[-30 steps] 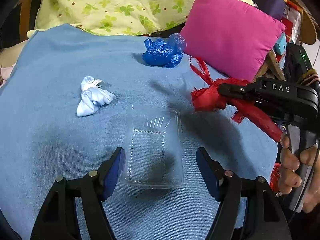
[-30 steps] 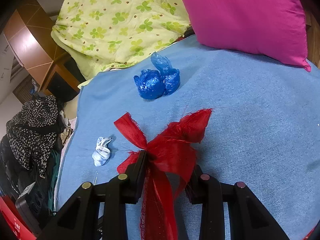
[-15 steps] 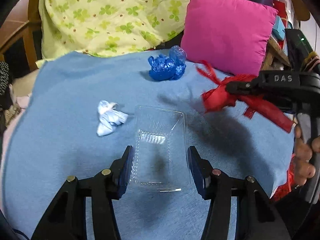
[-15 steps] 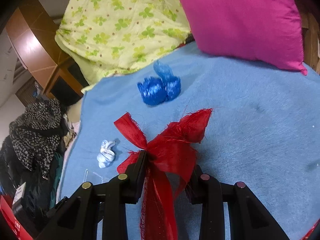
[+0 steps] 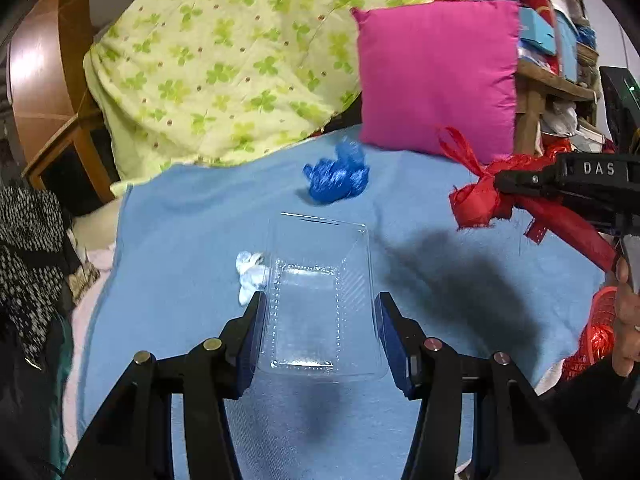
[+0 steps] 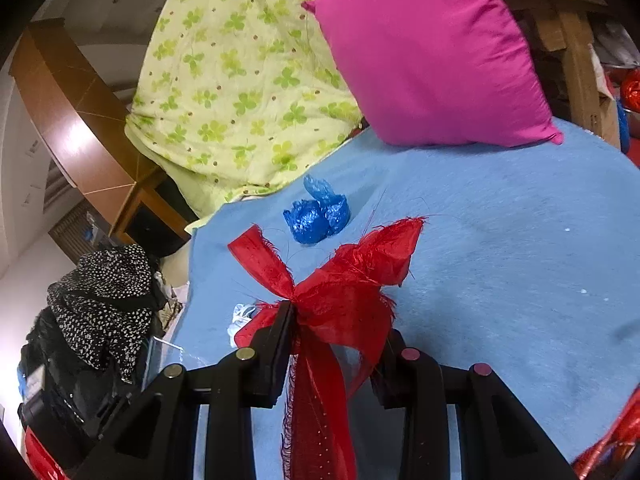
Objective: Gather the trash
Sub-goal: 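Carry the ribbon and clear box over the red wastebasket with both tools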
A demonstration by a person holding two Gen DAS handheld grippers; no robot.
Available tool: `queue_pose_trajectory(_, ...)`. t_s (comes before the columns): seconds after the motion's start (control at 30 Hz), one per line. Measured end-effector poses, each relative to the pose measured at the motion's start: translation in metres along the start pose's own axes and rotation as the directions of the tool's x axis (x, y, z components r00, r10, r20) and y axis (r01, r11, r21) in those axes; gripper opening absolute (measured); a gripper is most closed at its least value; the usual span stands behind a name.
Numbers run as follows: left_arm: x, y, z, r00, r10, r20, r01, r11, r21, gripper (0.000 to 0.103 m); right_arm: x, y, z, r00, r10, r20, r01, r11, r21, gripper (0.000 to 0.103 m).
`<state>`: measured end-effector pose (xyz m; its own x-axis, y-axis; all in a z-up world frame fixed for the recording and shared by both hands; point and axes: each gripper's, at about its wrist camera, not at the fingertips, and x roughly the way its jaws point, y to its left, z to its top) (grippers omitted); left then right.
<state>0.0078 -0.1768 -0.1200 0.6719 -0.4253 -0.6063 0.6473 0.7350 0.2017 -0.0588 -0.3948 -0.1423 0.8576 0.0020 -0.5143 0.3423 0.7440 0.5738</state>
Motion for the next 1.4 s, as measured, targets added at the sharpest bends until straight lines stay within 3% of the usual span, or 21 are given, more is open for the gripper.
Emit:
queue_pose_trajectory(0.5, -0.062, -0.052, 0.039, 0.995, -0.012, 0.103, 0.001, 0.994, 0.107, 0.056, -0.096, -0.007, 0.000, 0.995, -0.012, 0.095, 0.019, 0.997, -0.076, 0.036)
queue_pose_trajectory(0.87, -0.090, -0.105, 0.058, 0.988, -0.059, 0.141, 0.030, 0.979, 0.202, 0.056, -0.173, -0.035, -0.007, 0.980, -0.096, 0.175, 0.117, 0.986, -0.115, 0.036)
queue_pose_trajectory(1.13, -0.099, -0.159, 0.065, 0.981, -0.148, 0.127, 0.108, 0.954, 0.278, 0.056, -0.227, -0.076, -0.016, 0.960, -0.180, 0.214, 0.203, 0.975, -0.090, 0.037)
queue_pose_trajectory(1.23, -0.100, -0.178, 0.066, 0.962, -0.261, 0.086, 0.229, 0.935, 0.272, 0.056, -0.244, -0.095, -0.024, 0.954, -0.217, 0.206, 0.236, 0.969, -0.072, 0.037)
queue_pose_trajectory(1.4, -0.084, -0.217, 0.060, 0.892, -0.451, -0.043, 0.448, 0.864, 0.228, 0.056, -0.270, -0.141, -0.042, 0.939, -0.294, 0.179, 0.301, 0.954, -0.011, 0.037)
